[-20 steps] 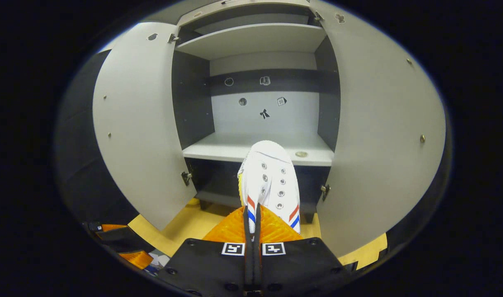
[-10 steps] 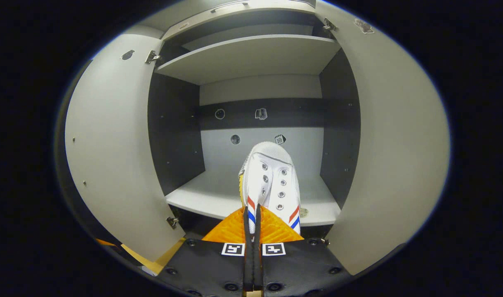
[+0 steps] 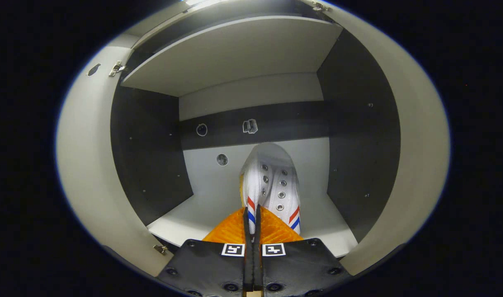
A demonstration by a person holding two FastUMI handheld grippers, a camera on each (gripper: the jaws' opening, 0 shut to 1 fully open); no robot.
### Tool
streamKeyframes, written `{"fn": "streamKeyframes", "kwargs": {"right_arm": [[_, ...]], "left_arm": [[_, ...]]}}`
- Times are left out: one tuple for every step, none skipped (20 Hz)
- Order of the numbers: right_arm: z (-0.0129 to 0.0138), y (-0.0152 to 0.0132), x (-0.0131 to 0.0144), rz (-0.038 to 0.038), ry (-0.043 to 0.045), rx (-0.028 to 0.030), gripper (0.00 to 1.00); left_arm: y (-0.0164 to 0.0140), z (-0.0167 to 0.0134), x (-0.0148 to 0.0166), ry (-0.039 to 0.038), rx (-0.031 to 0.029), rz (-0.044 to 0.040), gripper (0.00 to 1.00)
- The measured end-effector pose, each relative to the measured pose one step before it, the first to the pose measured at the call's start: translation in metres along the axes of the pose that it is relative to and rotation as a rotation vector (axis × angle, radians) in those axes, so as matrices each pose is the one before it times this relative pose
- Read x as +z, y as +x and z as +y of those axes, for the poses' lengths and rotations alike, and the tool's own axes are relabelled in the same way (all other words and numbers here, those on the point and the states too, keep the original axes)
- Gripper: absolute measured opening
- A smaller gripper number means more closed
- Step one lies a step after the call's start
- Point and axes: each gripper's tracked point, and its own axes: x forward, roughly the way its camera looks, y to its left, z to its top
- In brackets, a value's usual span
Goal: Grab one shoe with the right hand and put it into the shoe cabinet, grab the other shoe with the left hand and put it into the shoe cabinet; then close the right door with the right hand and the left door with the left hand.
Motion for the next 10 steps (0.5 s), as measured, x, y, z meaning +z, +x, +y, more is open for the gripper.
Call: {"fn": "streamKeyframes", "kwargs": {"right_arm": [[-0.00414, 0.00964, -0.00141, 0.00257, 0.00575, -0.0085, 0.01], [-0.00398, 0.00856, -0.00054, 0.00025, 0.00948, -0.01188, 0.01], [-0.00192, 0.00866, -0.00113, -0.00099, 0.01145, -0.00702, 0.0], [-0.00165, 0.00822, -0.00038, -0.00185, 0.00968, -0.00249, 0.01], [-0.00201, 0.00693, -0.00198, 0.00131, 0.00863, -0.0025, 0.01], [-0.00082, 0.00728, -0.00127, 0.00589, 0.0083, -0.0022, 0.01], [-0.00024, 0.0079, -0.00092, 0.00718, 0.00998, -0.00302, 0.01], [0.00036, 0.00687, -0.00114, 0.0093, 0.00979, 0.00153, 0.01], [-0.00096, 0.00657, -0.00186, 0.00507, 0.00716, 0.00294, 0.01], [-0.00149, 0.00253, -0.00127, 0.01093, 0.00636, 0.00427, 0.01]], "left_arm": [[0.00194, -0.00155, 0.00018, -0.00674, 0.01053, 0.00603, 0.94], [0.00089, -0.00054, 0.00129, -0.00581, 0.01342, 0.00199, 0.95], [0.00041, 0.00042, 0.00192, -0.00311, 0.01716, 0.00099, 0.95], [-0.0004, 0.00093, -0.00019, -0.00092, 0.02009, 0.00154, 0.93], [0.00023, 0.00196, -0.00008, 0.00042, 0.0218, 0.00424, 0.93], [0.00017, 0.00289, -0.00032, 0.00114, 0.02247, 0.00485, 0.93], [-0.00031, 0.00246, -0.00042, 0.0011, 0.02187, 0.00368, 0.93], [0.00069, 0.00252, 0.00019, 0.0009, 0.02103, 0.0026, 0.93], [-0.00053, 0.00286, 0.00004, 0.00121, 0.02172, 0.00146, 0.93], [0.00058, 0.00194, 0.00029, 0.00086, 0.02237, 0.00297, 0.93]]}}
